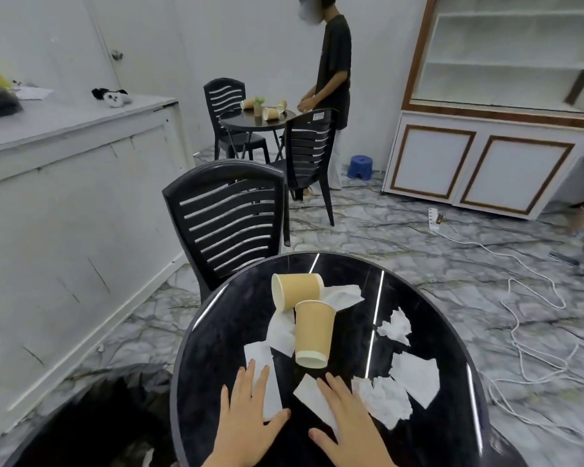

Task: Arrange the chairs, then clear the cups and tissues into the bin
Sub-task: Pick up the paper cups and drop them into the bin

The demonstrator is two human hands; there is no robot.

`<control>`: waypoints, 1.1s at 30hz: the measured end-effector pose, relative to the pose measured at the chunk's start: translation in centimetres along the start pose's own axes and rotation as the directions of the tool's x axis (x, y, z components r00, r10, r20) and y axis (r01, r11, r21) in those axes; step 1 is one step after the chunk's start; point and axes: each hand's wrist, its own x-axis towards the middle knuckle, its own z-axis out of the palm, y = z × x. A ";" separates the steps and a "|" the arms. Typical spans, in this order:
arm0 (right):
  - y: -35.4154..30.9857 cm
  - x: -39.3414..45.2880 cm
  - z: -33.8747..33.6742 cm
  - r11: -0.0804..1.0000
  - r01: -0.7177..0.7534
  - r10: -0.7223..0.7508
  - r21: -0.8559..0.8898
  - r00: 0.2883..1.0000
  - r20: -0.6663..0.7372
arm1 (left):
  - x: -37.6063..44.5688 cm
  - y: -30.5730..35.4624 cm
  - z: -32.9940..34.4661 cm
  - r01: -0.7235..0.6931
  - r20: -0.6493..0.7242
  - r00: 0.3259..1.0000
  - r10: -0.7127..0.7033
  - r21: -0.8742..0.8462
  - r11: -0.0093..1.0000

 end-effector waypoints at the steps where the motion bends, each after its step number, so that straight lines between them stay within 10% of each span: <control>1: 0.2 0.1 0.4 0.999 0.031 -0.033 -0.023 0.996 -0.085 | 0.3 -0.2 0.3 -0.012 0.003 1.000 0.012 0.018 1.000; 18: 1.6 1.4 4.3 0.998 -0.027 0.015 -0.064 0.981 -0.191 | 2.1 -2.0 2.1 -0.103 -0.056 0.993 0.107 0.063 0.993; 33: -1.7 1.4 4.2 0.831 -0.035 0.245 0.556 0.919 -0.308 | -3.1 -2.3 3.2 -0.177 -0.253 0.965 0.062 -0.461 0.870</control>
